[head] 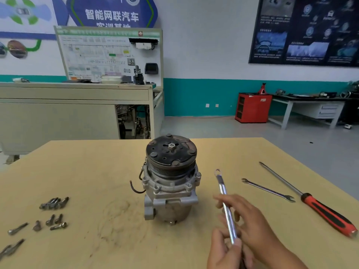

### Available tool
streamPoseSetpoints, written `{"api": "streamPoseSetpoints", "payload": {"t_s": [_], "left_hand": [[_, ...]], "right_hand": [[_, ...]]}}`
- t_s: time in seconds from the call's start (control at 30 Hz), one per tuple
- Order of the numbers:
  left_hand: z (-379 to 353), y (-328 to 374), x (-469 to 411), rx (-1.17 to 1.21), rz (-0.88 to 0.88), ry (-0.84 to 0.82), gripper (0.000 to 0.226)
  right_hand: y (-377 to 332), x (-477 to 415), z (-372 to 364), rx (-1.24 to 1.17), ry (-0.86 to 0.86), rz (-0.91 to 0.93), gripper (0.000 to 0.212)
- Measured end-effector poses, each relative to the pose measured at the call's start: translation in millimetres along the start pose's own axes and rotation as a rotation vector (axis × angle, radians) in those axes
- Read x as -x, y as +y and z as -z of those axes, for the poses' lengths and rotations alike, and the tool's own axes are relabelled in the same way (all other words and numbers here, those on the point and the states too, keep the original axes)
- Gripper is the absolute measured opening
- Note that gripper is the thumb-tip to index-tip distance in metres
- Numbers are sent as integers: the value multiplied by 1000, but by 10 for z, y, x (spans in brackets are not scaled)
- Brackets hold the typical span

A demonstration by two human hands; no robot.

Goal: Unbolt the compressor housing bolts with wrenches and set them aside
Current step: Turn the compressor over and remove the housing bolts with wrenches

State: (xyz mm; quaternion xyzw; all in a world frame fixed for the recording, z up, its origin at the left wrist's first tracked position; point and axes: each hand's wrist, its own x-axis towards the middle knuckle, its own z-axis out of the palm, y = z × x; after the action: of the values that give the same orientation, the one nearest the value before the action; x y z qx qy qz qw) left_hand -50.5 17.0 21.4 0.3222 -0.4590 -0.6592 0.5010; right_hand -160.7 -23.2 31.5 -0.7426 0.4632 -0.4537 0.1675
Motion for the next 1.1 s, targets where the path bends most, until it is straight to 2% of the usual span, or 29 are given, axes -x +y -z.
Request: {"api": "streamPoseSetpoints", "payload": {"t_s": [0.03,0.1,0.17,0.2,0.27,0.33,0.37,0.47,0.53,0.63,0.77,0.9,1.1], "left_hand": [[2,17,64,-75,-28,-71,20],[95,87,157,-271,-157,-126,17],[253,178,210,-494,-311,-112,24],[361,219,206,-525,-420,-81,21],[634,333,127,-446,-705,153,19],[886,412,-47,-413,-958,443,38],[957,466,-127,-455,-984,528,45],[1063,586,-324,-637,-869,621,60],[1126,612,-450,-706,-809,610,71],[1193,637,-573,-721,-745,532,80],[1254,615,-605,-621,-711,462,66],[1254,575,-617,-584,-739,465,51],[1245,558,-624,-577,-746,478,47]], "right_hand": [[-63,33,-72,-77,4,-21,33],[-151,62,-138,-148,138,-4,21],[-258,14,-93,-154,256,55,24],[-297,-23,-67,-225,283,42,31],[-391,-89,-87,-474,317,-25,43],[-508,-130,-166,-556,387,-29,28],[-544,-134,-228,-555,418,-28,30],[-630,-174,-391,-661,445,-55,28],[-638,-213,-455,-718,460,-128,38],[-662,-266,-487,-713,501,-168,41],[-638,-278,-427,-725,450,-212,36],[-487,-370,-217,-731,426,-267,49],[-383,-351,-98,-614,251,-173,33]]}}
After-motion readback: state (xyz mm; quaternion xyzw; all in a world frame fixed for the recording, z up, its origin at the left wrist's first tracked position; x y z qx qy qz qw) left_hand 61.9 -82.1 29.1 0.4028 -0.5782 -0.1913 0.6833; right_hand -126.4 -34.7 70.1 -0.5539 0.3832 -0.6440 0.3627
